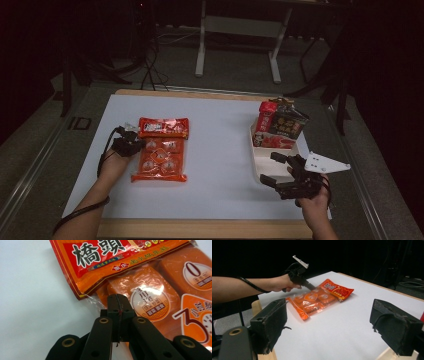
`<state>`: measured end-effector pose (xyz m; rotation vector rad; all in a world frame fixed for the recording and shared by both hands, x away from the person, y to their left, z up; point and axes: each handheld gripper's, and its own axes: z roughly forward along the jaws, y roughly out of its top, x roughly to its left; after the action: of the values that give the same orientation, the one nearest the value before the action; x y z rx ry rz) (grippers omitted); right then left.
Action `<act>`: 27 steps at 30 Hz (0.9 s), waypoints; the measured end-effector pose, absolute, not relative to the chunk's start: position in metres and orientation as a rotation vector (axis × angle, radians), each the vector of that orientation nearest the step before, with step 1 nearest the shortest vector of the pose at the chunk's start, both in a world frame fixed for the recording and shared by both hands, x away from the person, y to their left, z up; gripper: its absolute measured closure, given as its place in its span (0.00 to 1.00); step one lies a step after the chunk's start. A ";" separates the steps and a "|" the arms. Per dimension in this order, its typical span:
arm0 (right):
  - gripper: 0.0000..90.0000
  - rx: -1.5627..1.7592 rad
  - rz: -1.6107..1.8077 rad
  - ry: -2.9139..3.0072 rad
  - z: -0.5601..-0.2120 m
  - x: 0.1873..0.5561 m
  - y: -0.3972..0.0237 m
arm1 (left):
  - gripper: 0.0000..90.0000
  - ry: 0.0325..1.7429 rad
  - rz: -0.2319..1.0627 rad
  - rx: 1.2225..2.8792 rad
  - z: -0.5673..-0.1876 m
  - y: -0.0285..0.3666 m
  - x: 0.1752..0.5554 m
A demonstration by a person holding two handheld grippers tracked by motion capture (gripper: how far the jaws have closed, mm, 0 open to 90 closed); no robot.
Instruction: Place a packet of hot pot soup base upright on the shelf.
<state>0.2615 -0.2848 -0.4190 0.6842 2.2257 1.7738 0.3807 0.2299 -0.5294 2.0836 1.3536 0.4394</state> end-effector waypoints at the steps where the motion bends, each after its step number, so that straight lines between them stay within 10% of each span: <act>1: 0.16 0.681 1.773 2.226 -0.419 0.261 -0.284 | 1.00 1.339 0.435 2.095 -0.529 0.226 0.380; 27: 0.16 0.684 1.777 2.225 -0.420 0.261 -0.286 | 1.00 1.038 0.308 2.278 -0.522 0.135 0.368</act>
<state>0.2612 -0.2861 -0.4200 0.6836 2.2249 1.7768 0.3681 0.1346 -0.5224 2.2784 1.0380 0.3078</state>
